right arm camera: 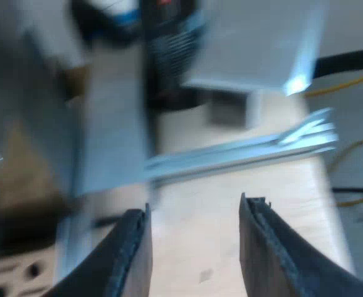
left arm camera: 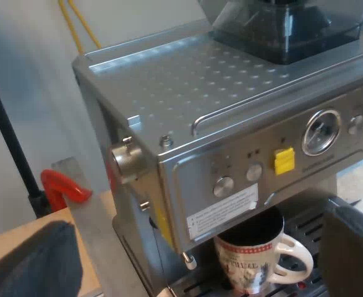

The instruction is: Place mug into machine

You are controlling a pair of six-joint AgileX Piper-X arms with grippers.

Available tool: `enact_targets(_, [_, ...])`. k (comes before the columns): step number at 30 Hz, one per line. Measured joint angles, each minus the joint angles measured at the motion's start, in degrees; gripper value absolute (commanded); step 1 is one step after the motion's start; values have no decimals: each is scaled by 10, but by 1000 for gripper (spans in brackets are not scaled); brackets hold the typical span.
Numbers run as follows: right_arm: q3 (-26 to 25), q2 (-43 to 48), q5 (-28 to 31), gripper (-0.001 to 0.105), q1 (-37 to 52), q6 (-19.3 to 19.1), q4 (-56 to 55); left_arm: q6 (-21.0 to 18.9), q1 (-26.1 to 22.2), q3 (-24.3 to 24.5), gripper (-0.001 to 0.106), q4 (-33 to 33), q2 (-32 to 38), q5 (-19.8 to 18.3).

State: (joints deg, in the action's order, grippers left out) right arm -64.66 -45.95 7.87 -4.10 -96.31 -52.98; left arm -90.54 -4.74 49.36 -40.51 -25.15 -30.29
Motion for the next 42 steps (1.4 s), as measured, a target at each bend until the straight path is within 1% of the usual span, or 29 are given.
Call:
enact_targets(2, [3, 15, 0, 38, 35, -4, 0, 0, 0, 1, 80, -1, 0, 0])
enact_targets(3, [8, 29, 0, 38, 67, -13, -1, 0, 0, 2, 80, -1, 0, 0])
enact_targets(4, [10, 34, 0, 38, 76, -18, -1, 0, 0, 2, 80, -1, 0, 0])
enact_targets(5, [18, 54, 2, 38, 101, -36, -1, 0, 0, 2, 80, -1, 0, 0])
enact_targets(6, [26, 68, 5, 38, 115, -40, 1, 0, 0, 2, 80, -1, 0, 0])
enact_targets(10, [70, 133, 10, 38, 123, -44, 2, 0, 0, 2, 80, -1, 0, 0])
enact_targets(12, [104, 182, 9, 38, 123, -46, 0, 0, 0, 2, 80, -7, 1, 0])
enact_targets(13, [111, 191, 9, 38, 123, -47, 0, 0, 0, 2, 80, -12, 2, 4])
enact_targets(15, [136, 247, 9, 38, 123, -49, 0, 0, 0, 2, 80, -37, 11, 22])
enact_targets(17, [148, 283, 9, 38, 123, -48, -4, 0, 0, 2, 80, -58, 27, 44])
enact_targets(18, [153, 309, 9, 38, 123, -50, -12, 0, 0, 2, 80, -73, 45, 66])
enact_targets(20, [158, 342, 9, 38, 123, -50, -30, 7, 0, 2, 80, -86, 75, 82])
enact_targets(22, [161, 373, 9, 38, 123, -50, -53, 19, 0, 2, 80, -92, 105, 90])
enact_targets(24, [162, 405, 9, 38, 123, -50, -97, 29, 0, 2, 80, -96, 151, 92])
enact_targets(25, [162, 411, 9, 38, 123, -50, -108, 30, 0, 1, 80, -99, 159, 91])
enact_targets(27, [163, 435, 9, 38, 123, -50, -143, 30, 0, 0, 80, -131, 200, 91])
enact_targets(28, [163, 441, 9, 38, 123, -50, -152, 30, 0, 0, 80, -144, 209, 91])
enact_targets(30, [163, 461, 9, 38, 123, -50, -172, 30, 0, 0, 80, -204, 236, 91])
enact_targets(32, [163, 466, 9, 38, 123, -50, -176, 31, 0, -1, 80, -248, 252, 94])
enact_targets(36, [163, 467, 9, 38, 123, -51, -214, 35, 0, -1, 80, -313, 258, 100])
enact_targets(41, [177, 467, 5, 38, 123, -52, -227, 39, 0, -3, 80, -350, 258, 105])
enact_targets(42, [181, 467, 5, 38, 123, -52, -226, 39, -2, -3, 80, -377, 260, 107])
